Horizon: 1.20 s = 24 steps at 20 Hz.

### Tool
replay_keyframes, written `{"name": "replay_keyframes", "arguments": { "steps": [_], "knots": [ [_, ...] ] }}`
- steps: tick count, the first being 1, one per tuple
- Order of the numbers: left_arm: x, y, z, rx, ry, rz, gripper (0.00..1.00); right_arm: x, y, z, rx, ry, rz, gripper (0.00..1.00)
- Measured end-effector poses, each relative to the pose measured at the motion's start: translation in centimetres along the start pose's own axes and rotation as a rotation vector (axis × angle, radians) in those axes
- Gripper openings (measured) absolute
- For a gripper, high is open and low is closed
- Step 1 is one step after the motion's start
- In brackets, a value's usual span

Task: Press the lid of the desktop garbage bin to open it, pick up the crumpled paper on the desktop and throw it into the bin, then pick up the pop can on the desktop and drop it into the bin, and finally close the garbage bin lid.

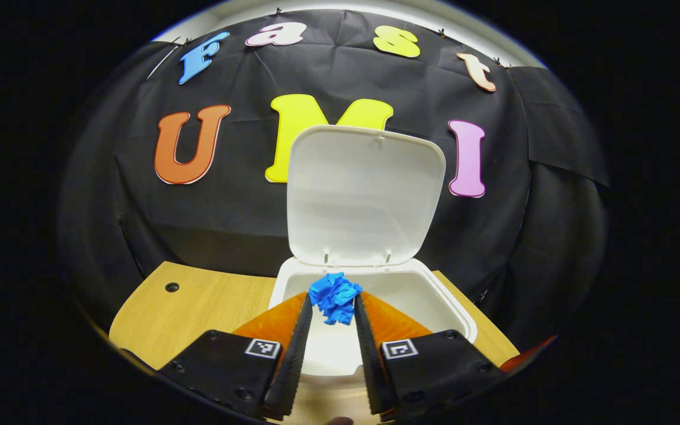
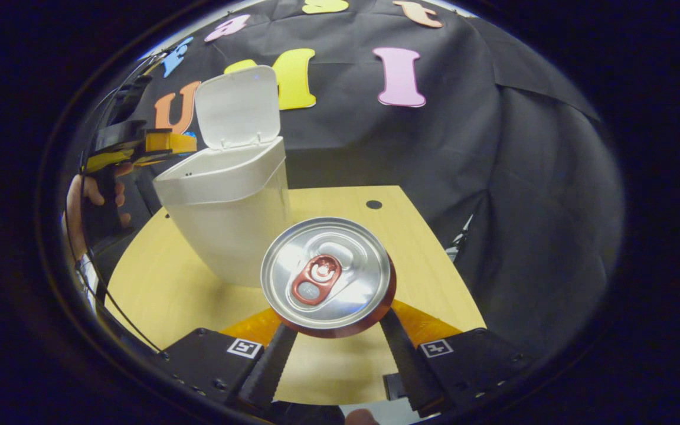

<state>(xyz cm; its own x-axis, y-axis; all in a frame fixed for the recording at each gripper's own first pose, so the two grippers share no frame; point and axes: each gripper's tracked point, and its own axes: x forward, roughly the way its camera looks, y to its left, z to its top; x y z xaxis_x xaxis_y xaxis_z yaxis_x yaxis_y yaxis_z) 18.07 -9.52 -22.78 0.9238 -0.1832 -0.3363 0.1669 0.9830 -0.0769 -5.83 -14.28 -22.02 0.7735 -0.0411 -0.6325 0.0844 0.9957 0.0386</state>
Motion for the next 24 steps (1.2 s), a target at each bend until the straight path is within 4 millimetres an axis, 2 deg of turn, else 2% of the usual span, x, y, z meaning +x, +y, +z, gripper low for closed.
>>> {"name": "replay_keyframes", "arguments": {
  "steps": [1,2,3,5,7,10,13,18,20,22,24],
  "knots": [
    [0.0,-0.1,0.1,0.005,-0.003,0.0,0.59,0.0,0.1,0.3,0.003,-0.005,0.0,0.82],
    [-0.1,-0.3,0.2,0.009,-0.006,-0.004,0.65,0.0,0.3,0.5,0.002,-0.012,0.002,0.82],
    [-0.4,-0.3,0.2,0.012,-0.011,-0.003,0.78,0.0,0.6,0.9,0.0,-0.017,0.007,0.82],
    [-1.1,0.0,0.4,0.012,-0.02,0.001,0.92,-0.1,1.3,1.6,-0.009,-0.029,0.024,0.82],
    [-2.1,0.5,0.2,0.001,-0.022,0.01,0.98,0.0,2.1,2.2,-0.032,-0.028,0.045,0.82],
    [-4.1,2.0,0.3,-0.018,-0.044,0.031,0.98,-0.2,3.4,3.3,-0.062,-0.028,0.077,0.82],
    [-6.4,4.3,-0.2,-0.023,-0.06,0.077,0.98,-0.8,5.0,5.8,-0.095,-0.064,0.104,0.82],
    [-10.7,8.4,-1.7,-0.055,-0.071,0.165,0.98,-1.8,8.6,12.0,-0.148,-0.133,0.19,0.82],
    [-12.3,9.9,-2.3,-0.069,-0.066,0.207,0.98,-1.6,9.9,14.5,-0.166,-0.15,0.211,0.82],
    [-14.1,11.2,-1.7,-0.06,-0.091,0.251,0.98,-0.9,11.5,16.8,-0.191,-0.169,0.233,0.82],
    [-15.3,12.4,-1.4,-0.066,-0.109,0.284,0.98,0.0,13.1,18.2,-0.226,-0.175,0.253,0.81]
  ]
}}
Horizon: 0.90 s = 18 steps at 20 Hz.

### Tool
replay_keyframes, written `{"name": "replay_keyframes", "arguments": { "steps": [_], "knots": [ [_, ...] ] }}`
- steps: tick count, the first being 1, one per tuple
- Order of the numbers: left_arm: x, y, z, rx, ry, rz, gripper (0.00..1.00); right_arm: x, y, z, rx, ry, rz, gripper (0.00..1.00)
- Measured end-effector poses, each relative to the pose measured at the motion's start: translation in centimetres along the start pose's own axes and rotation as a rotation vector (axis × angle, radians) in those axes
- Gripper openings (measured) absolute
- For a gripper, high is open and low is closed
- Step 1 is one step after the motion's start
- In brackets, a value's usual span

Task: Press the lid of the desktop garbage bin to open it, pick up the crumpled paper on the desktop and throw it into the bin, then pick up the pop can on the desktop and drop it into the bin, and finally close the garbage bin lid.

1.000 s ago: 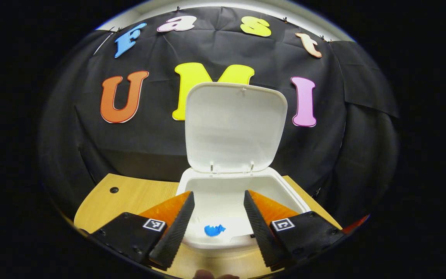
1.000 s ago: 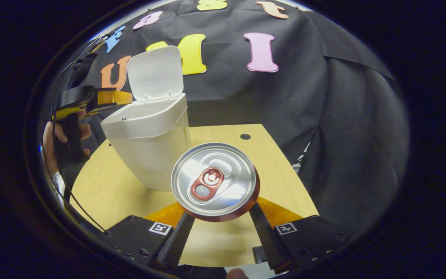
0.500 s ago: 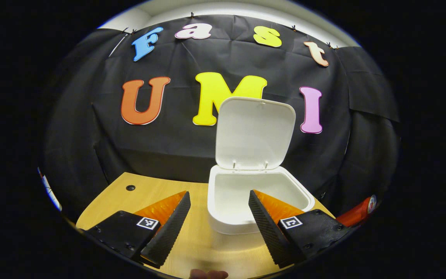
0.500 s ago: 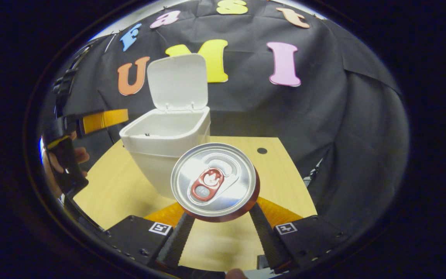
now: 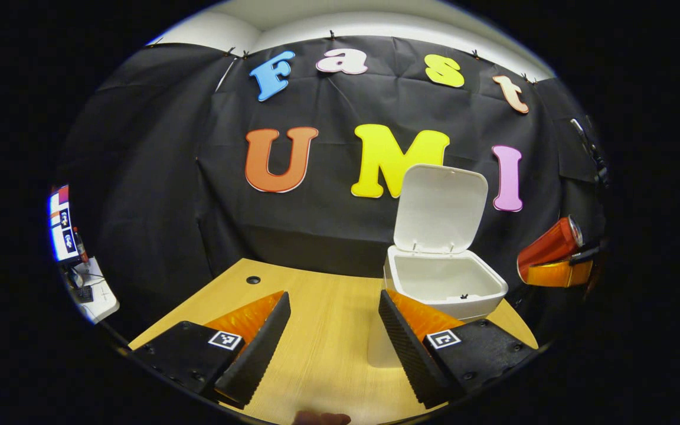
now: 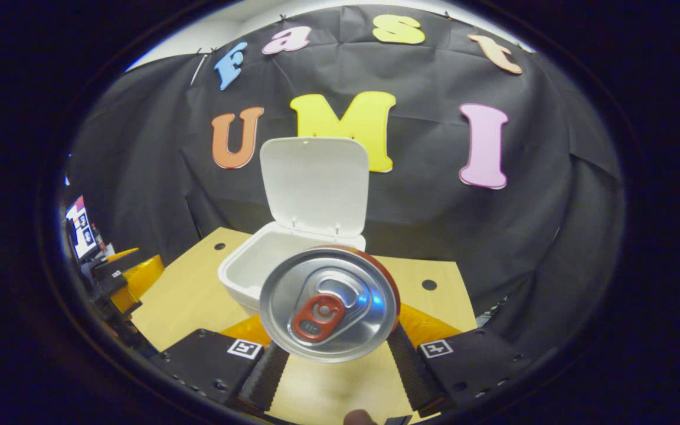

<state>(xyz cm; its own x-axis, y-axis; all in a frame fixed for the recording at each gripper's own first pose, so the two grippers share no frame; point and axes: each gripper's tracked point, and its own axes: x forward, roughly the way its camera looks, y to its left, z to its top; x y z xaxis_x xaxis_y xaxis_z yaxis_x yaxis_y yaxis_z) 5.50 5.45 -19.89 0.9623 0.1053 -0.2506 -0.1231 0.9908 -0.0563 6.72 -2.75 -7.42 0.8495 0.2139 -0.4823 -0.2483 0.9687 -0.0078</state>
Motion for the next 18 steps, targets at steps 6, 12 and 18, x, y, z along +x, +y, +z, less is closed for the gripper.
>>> {"name": "replay_keyframes", "arguments": {
  "steps": [6,12,18],
  "knots": [
    [-2.7,5.1,1.1,0.003,-0.032,0.132,0.97,5.5,3.4,2.1,-0.065,0.046,0.058,0.82],
    [-4.5,7.7,1.1,-0.012,-0.033,0.219,0.98,9.2,5.0,0.8,-0.058,0.153,0.083,0.82],
    [-5.6,8.3,1.1,-0.011,-0.021,0.246,0.97,10.6,5.1,0.4,-0.03,0.195,0.075,0.84]
  ]
}}
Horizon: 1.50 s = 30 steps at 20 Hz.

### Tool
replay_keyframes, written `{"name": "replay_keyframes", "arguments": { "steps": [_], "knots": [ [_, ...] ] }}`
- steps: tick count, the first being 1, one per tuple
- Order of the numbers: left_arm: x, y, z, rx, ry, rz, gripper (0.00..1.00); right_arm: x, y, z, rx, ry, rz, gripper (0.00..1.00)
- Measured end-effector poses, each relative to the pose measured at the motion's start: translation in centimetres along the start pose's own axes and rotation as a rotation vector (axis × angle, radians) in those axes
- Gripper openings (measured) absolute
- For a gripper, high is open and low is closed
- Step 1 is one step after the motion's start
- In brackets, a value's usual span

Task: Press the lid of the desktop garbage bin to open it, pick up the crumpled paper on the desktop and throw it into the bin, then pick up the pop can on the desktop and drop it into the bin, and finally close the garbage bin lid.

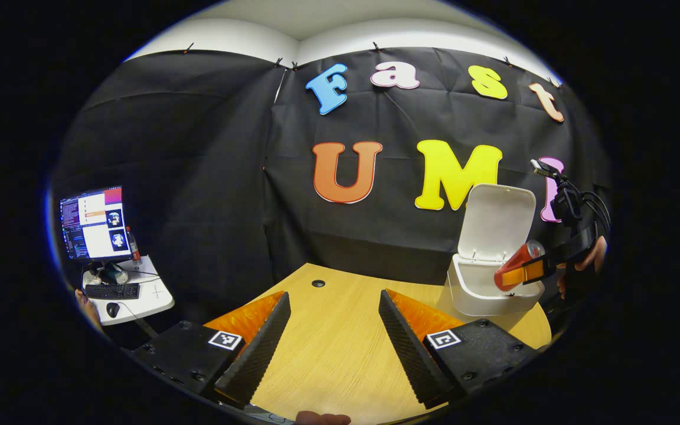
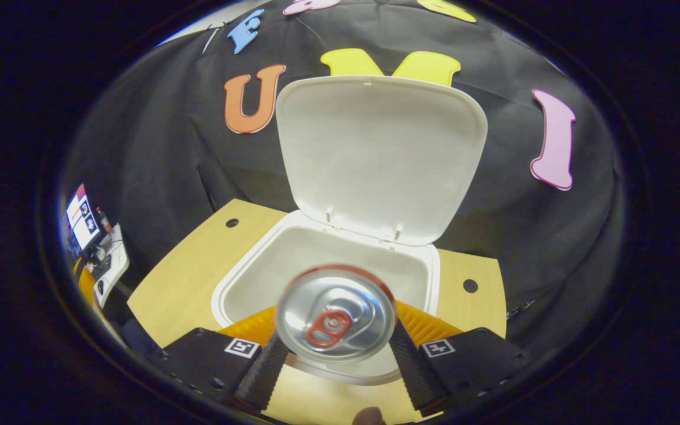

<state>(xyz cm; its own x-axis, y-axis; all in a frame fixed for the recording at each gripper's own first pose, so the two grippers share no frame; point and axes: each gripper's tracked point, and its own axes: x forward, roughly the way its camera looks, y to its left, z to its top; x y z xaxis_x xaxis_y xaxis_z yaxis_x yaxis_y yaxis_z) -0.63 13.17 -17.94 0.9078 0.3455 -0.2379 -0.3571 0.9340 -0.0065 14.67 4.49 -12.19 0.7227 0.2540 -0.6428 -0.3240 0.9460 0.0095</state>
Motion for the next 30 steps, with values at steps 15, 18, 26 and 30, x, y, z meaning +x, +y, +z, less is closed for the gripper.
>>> {"name": "replay_keyframes", "arguments": {
  "steps": [15,18,26,30],
  "knots": [
    [2.3,-7.3,1.5,0.014,-0.002,-0.176,0.98,-10.7,-5.4,10.5,0.074,-0.449,-0.218,0.96],
    [2.4,-8.1,2.4,0.013,-0.018,-0.201,0.98,-11.5,-4.7,14.3,0.085,-0.518,-0.228,0.96],
    [3.1,-6.7,3.9,0.007,-0.052,-0.17,0.98,-7.2,-3.0,21.1,0.167,-0.529,-0.196,0.97],
    [4.2,-5.8,4.0,0.006,-0.041,-0.143,0.98,-4.8,-3.7,22.3,0.184,-0.517,-0.199,0.96]
  ]
}}
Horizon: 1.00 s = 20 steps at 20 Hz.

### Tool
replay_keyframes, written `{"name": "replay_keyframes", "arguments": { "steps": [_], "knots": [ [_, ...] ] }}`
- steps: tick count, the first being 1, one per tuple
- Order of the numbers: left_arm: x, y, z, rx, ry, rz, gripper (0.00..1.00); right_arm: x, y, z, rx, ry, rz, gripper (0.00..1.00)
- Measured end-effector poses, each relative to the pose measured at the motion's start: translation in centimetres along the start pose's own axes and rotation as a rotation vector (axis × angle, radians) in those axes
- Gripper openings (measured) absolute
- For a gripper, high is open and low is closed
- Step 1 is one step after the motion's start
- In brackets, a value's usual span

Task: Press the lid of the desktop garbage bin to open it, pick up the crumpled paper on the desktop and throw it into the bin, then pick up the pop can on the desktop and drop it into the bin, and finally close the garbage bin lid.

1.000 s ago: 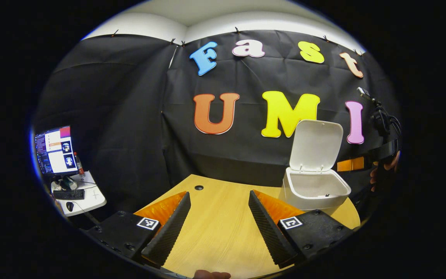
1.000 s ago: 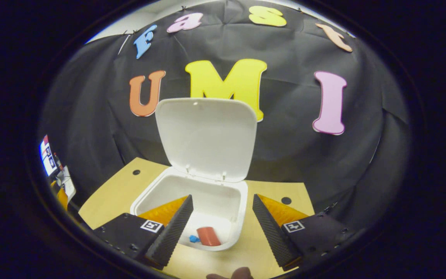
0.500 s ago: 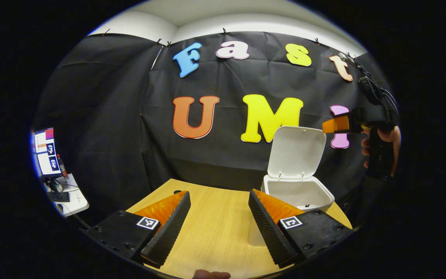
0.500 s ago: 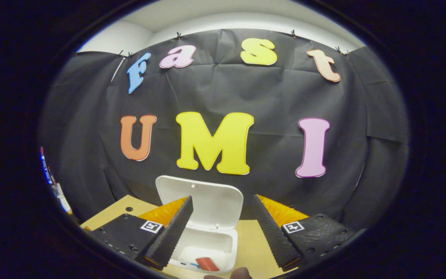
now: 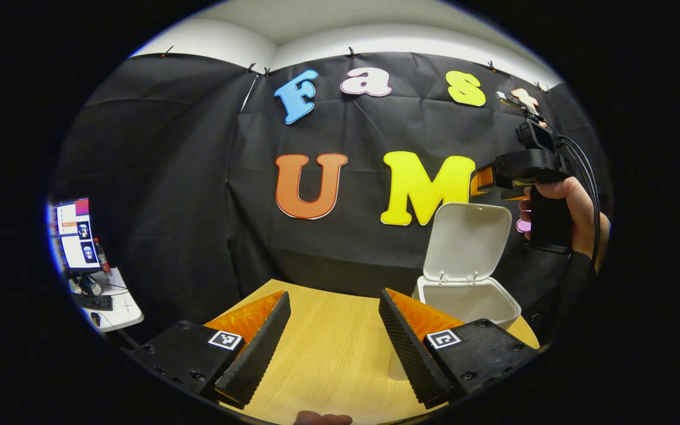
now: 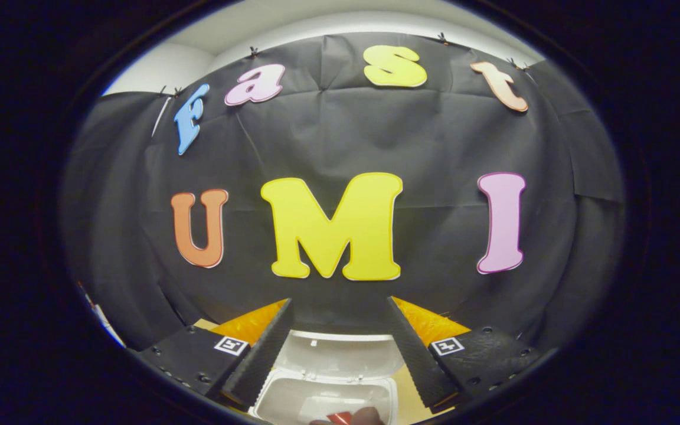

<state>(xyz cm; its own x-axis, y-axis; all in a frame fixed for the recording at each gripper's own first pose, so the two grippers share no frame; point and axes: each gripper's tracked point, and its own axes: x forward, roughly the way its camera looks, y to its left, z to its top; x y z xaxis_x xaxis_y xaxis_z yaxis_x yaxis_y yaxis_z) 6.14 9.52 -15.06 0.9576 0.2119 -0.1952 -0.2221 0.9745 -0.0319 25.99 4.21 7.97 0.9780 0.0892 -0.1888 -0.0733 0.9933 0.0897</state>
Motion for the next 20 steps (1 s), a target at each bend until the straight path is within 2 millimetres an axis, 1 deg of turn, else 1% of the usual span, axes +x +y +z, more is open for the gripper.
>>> {"name": "replay_keyframes", "arguments": {
  "steps": [3,5,7,9,11,12,13,20],
  "knots": [
    [0.9,0.0,0.0,-0.004,0.007,0.002,0.98,1.1,0.1,-0.8,0.006,0.031,0.0,0.96],
    [1.7,-0.3,-0.3,-0.005,0.018,-0.007,0.97,1.7,0.2,-2.0,0.014,0.069,0.005,0.96],
    [2.5,-0.8,-0.5,-0.002,0.033,-0.021,0.98,1.9,0.0,-2.3,0.032,0.077,-0.002,0.97],
    [3.0,-1.3,-0.6,-0.002,0.033,-0.033,0.98,1.5,-0.2,-2.5,0.038,0.082,-0.002,0.97],
    [3.0,-1.7,-0.2,-0.003,0.024,-0.049,0.98,0.8,-0.1,-2.8,0.037,0.09,-0.003,0.98],
    [2.9,-1.8,-0.1,-0.004,0.018,-0.056,0.98,0.3,0.0,-3.1,0.036,0.096,-0.005,0.96],
    [2.9,-1.9,-0.1,-0.004,0.012,-0.062,0.98,-0.3,0.0,-3.4,0.036,0.1,-0.005,0.98],
    [1.6,-2.0,0.1,-0.013,-0.005,-0.094,0.98,-4.1,0.3,-6.4,0.019,0.152,-0.014,0.96]
  ]
}}
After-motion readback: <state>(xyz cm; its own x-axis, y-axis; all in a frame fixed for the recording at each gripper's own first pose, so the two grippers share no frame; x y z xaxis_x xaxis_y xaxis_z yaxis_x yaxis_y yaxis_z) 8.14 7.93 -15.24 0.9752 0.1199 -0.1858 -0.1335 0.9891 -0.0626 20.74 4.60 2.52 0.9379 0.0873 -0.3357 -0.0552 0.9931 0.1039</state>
